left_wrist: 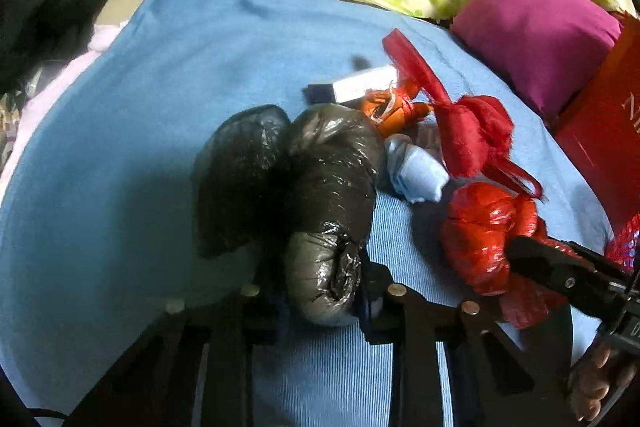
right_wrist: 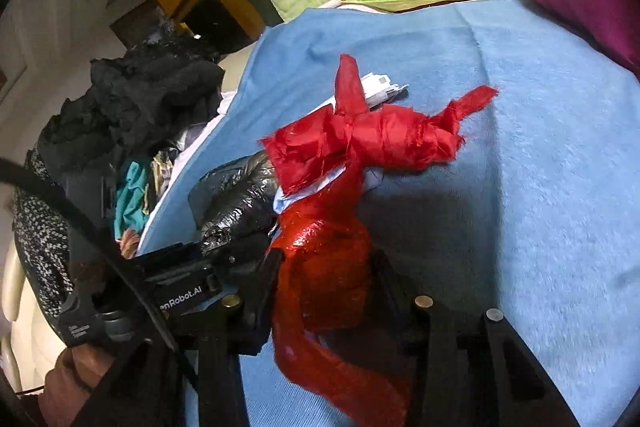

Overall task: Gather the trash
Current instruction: 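Grasp the black plastic bags with the left tool while the right tool grasps the red bag, then carry the black and red bags toward the red basket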

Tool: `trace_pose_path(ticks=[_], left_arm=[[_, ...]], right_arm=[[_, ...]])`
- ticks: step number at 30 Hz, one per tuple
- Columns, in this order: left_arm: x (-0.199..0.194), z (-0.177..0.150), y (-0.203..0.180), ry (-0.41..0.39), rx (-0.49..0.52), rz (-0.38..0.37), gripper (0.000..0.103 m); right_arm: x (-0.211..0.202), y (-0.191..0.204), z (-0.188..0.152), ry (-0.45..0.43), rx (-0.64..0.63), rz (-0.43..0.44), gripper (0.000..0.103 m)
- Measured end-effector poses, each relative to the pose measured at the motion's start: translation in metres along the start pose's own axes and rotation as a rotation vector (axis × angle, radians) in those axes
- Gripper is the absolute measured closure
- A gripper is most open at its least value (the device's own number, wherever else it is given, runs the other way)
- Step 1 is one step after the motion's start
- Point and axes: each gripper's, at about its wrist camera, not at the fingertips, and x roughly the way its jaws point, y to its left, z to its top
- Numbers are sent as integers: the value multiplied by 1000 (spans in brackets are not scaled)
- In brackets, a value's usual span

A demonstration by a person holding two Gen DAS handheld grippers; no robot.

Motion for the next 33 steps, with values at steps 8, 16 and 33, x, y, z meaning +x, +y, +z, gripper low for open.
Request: trace_pose_path(ticks=[8,16,33], left_arm=[[-54,-22,-19,-47,53,18,75],[-109,-43,-53,-108,107,-4,75],[-211,-65,-140,-298,309,58,75]], right_arm=[[-65,3,-28,-64,41,44,57],[-157,8,-45,-198,63,20,57],[-277,24,-84,-403,83,-16,57]])
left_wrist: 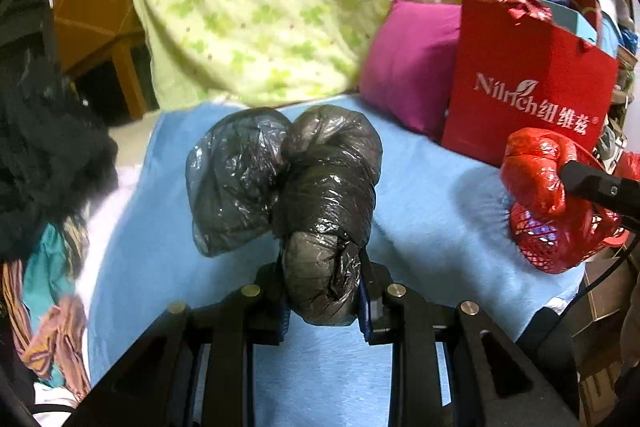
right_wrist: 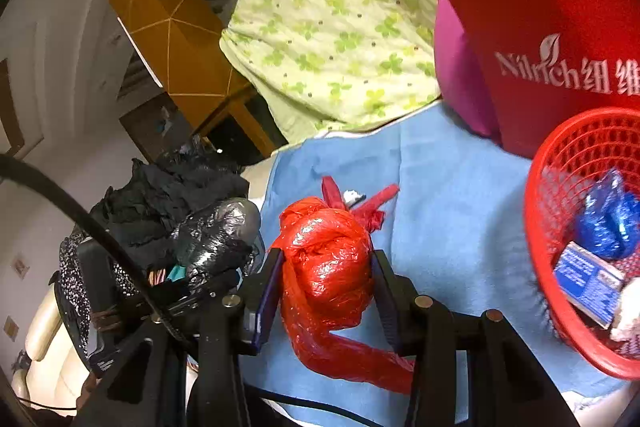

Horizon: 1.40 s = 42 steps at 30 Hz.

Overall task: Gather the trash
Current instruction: 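Carry the black and red bags toward the red basket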

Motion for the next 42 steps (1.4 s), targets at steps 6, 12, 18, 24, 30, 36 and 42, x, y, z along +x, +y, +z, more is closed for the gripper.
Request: trace_pose_path(ticks=[6,12,18,24,30,36,42], left_arm=[[-23,4,-13,-40,37,11,75],[-31,10,-28,-60,73,-1,75],[-34,15,-46,-73,104,-25,75],[-37,20,-65,-77,136,-48,75],[-39,20,-77,-78,163,-60,75],[-40,22,-86,-74,187,-71,75],[-37,22,-95,-61,206,-85,75]], right_arm=[[-21,11,-2,-44,-20,-14,57],[-42,15,-4,-91,-31,-29,57],[-63,7,-5,-131,-13,-48,57],[-82,-4,-4,-164,13,-60,57],[-91,-10,1,-186,34,-68,57],[-100,-14,2,-205,45,-77,57],[-104,-19,4,-214,57,-82,57]])
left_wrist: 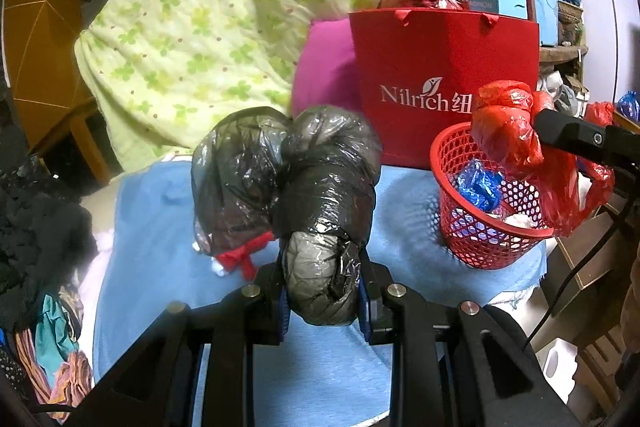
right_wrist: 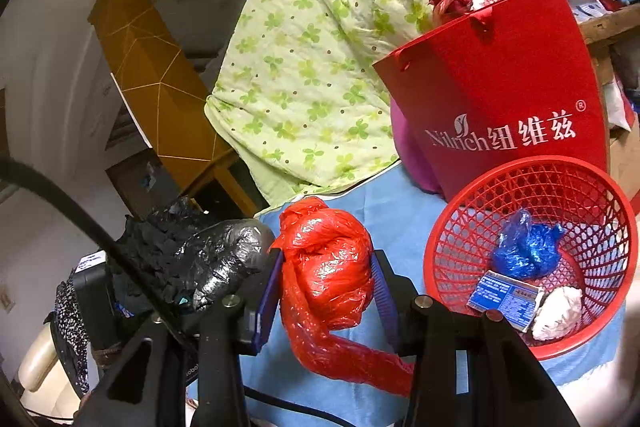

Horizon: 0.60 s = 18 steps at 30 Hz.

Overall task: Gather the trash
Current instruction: 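Carry the black and red bags toward the red basket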

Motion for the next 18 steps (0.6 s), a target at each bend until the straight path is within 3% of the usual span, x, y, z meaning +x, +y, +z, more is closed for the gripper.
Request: trace_pose_path(ticks=[18], left_arm=[[3,8,-26,9,62,-27,75]], right_arm=[[-18,-26,2,-27,50,-29,57]])
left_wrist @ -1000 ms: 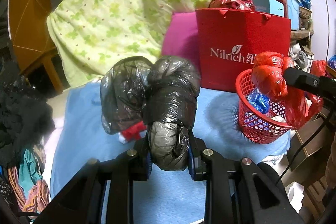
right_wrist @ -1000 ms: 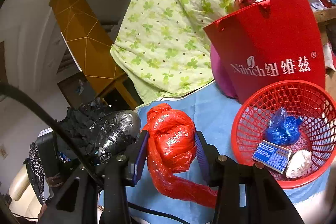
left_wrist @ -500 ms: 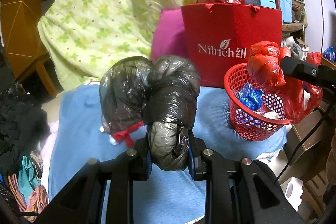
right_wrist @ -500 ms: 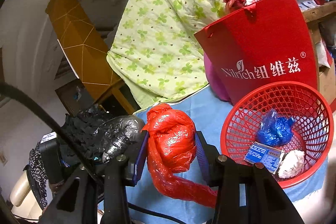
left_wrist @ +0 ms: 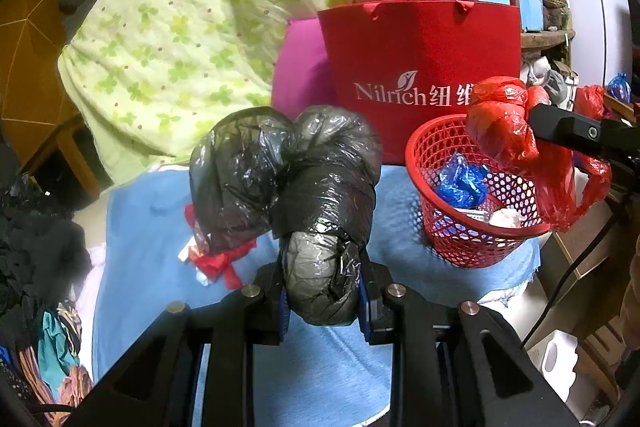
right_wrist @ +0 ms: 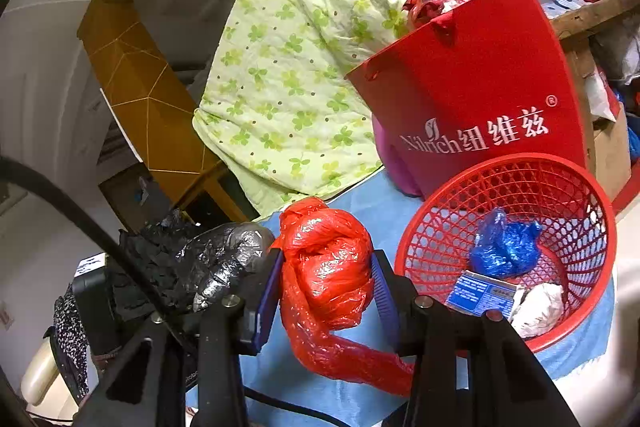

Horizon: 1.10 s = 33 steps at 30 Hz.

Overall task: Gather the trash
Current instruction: 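Carry the black and red bags toward the red basket, then release the black bags with the left tool while the right tool releases the red bag into the basket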

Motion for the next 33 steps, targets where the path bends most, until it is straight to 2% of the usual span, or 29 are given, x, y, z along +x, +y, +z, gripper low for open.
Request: trace_pose_path(ticks=[26,30,33], left_arm=[[16,21,-58,19,116,-77,74],[27,25,-67,37,120,-117,74],[39,30,-73,60,112,-180,73]], right_arm=[[-34,-44,9,-79,91,-58,56],[-39,-53,9,-96,110,-85,56],[-39,-62,11,-111,122,-131,55]])
